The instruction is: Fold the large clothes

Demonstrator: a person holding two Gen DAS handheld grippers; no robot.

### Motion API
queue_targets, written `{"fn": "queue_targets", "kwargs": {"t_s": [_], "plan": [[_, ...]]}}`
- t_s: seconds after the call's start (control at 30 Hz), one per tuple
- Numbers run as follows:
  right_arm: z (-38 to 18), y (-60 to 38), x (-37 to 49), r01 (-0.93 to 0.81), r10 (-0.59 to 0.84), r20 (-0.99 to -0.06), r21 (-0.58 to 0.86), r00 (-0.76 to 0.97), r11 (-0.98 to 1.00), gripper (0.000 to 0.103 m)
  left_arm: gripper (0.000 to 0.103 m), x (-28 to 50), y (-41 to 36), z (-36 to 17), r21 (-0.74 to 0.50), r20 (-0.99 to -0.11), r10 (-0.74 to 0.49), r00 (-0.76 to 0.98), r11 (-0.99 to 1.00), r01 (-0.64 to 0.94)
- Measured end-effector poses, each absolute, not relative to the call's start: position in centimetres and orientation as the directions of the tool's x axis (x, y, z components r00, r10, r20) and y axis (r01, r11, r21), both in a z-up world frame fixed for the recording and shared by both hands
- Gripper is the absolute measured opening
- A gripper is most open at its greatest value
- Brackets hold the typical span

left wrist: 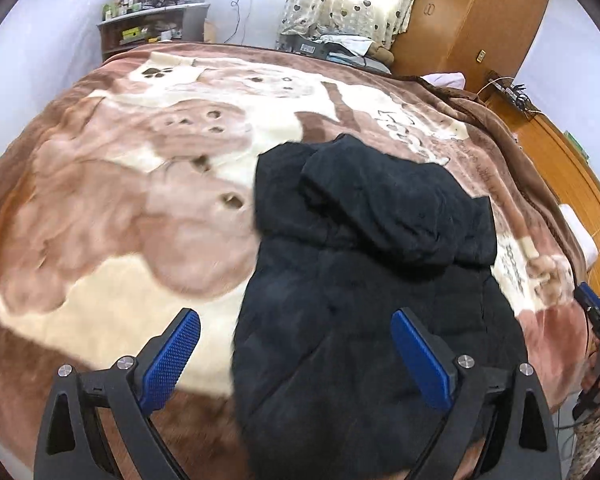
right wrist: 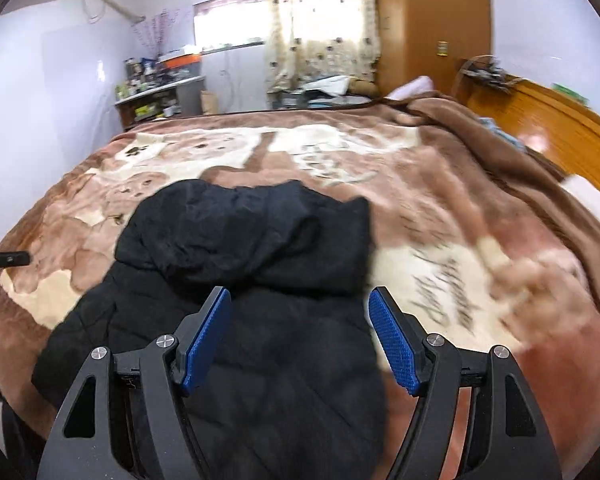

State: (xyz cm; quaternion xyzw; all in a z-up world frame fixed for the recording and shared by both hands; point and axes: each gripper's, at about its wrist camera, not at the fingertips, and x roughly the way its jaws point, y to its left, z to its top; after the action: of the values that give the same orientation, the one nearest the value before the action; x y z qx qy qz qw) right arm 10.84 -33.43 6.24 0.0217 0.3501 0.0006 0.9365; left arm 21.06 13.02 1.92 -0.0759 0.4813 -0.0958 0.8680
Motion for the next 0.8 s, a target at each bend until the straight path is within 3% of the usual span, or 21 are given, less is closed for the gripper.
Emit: {"fn": "queue_targets", "kwargs": {"t_s": [0.27,0.5,0.63,0.8], "plan": [[6.1,-37.5,2.5,0.109,-0.075,-0.689,0.006,0.720,0.994,0.072,0.097,15.2,16.8,-2.0,-0.232,-0.863,-0.213,0.458,0.973,0.016],[-0.3,-38.0,-0.6,0.135,-0.055,-0.770,0.041,0.635,0.990,0.072,0.097,13.3,16.3,-7.5,-0.334,-0.865,-0.313,0.393,0.942,0.016],[-4.2,-37.1,-0.2,0.148,-0.033,-0.803,0.069,0.595,0.987,0.072,0.097,12.7,16.3,-10.4,-0.366,-0.873,-0.320,0.368,0.929,-0.060],[-7.5,-36.8,0.4,0.168,-0.003,-0.832,0.108,0.554,0.980,0.072,0.097,12.0,14.1,-11.9,-0.257,-0.910,-0.237,0.340,0.966,-0.014]]}}
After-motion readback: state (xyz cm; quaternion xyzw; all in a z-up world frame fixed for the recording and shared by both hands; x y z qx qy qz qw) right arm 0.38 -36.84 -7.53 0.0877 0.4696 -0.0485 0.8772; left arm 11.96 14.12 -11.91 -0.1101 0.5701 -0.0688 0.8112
